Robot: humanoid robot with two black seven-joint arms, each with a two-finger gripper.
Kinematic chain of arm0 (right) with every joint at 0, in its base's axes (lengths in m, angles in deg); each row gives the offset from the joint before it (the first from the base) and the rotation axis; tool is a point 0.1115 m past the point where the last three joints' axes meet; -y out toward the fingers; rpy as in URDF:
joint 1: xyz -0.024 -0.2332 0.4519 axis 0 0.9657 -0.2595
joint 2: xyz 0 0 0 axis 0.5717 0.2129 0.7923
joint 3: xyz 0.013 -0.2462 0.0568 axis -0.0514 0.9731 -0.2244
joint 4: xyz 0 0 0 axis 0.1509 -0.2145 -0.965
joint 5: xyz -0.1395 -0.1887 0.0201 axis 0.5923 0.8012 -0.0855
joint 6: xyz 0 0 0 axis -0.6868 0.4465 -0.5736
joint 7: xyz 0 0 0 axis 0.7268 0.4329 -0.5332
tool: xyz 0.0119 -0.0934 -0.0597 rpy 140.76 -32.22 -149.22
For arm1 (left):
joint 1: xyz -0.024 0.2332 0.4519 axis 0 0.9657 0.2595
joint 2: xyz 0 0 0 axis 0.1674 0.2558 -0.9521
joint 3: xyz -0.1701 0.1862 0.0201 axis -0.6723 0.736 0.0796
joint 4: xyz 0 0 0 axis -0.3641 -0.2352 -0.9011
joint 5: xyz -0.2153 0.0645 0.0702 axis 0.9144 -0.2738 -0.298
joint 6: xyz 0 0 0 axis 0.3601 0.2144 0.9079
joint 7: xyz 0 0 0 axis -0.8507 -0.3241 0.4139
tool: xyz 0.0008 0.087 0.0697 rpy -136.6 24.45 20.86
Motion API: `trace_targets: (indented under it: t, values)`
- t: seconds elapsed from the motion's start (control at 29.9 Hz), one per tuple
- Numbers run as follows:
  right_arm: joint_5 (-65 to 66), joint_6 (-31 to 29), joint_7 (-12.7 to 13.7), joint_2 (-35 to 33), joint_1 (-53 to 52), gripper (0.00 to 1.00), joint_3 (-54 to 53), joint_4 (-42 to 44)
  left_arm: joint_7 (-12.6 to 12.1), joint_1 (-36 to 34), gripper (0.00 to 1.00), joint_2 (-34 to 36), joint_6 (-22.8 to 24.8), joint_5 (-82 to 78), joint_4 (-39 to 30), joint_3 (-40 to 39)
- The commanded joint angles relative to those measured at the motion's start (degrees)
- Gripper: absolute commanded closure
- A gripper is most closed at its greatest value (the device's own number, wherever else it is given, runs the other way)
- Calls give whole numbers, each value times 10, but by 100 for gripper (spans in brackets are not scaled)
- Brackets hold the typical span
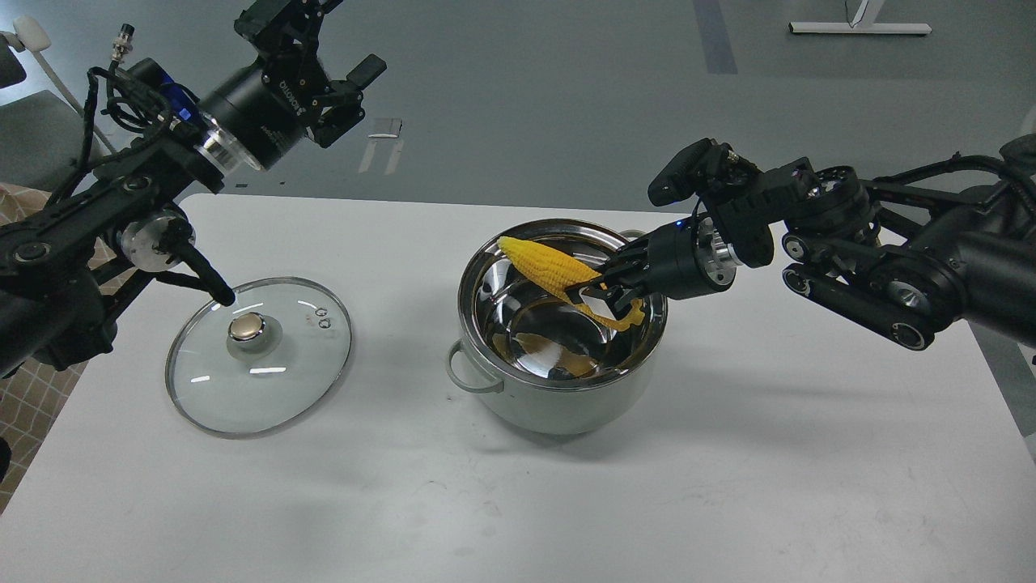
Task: Open pot and put corn in
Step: 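Lower the corn cob into the pot and release it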
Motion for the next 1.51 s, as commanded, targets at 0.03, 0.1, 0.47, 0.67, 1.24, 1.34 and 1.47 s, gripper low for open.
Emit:
trace_targets:
  t: [0.03, 0.1, 0.47, 0.67, 1.24, 1.34, 1.47]
  values:
    - [0, 4, 0, 32, 1, 94, 7, 32, 0, 0, 2, 1, 0, 1, -1, 0]
    - [0, 4, 0, 42, 1, 94, 7, 40, 0, 0, 2, 1, 0, 1, -1, -1]
    - [-1, 3, -2, 55, 6, 91, 30, 59, 0, 0, 2, 2, 0, 1, -2, -1]
    - [-1, 4, -1, 63, 14, 91, 30, 66, 0, 0, 3, 2, 0, 2, -2, -1]
    - [-1, 6, -2, 79, 14, 64, 40, 82, 0, 2, 2, 5, 1, 1, -4, -9]
    - [-1, 7, -2, 78, 14, 53, 40, 82, 0, 1, 2, 5, 1, 1, -4, -9]
    - [-1, 7, -2, 78, 14, 44, 40, 82, 0, 2, 3, 5, 1, 1, -4, -9]
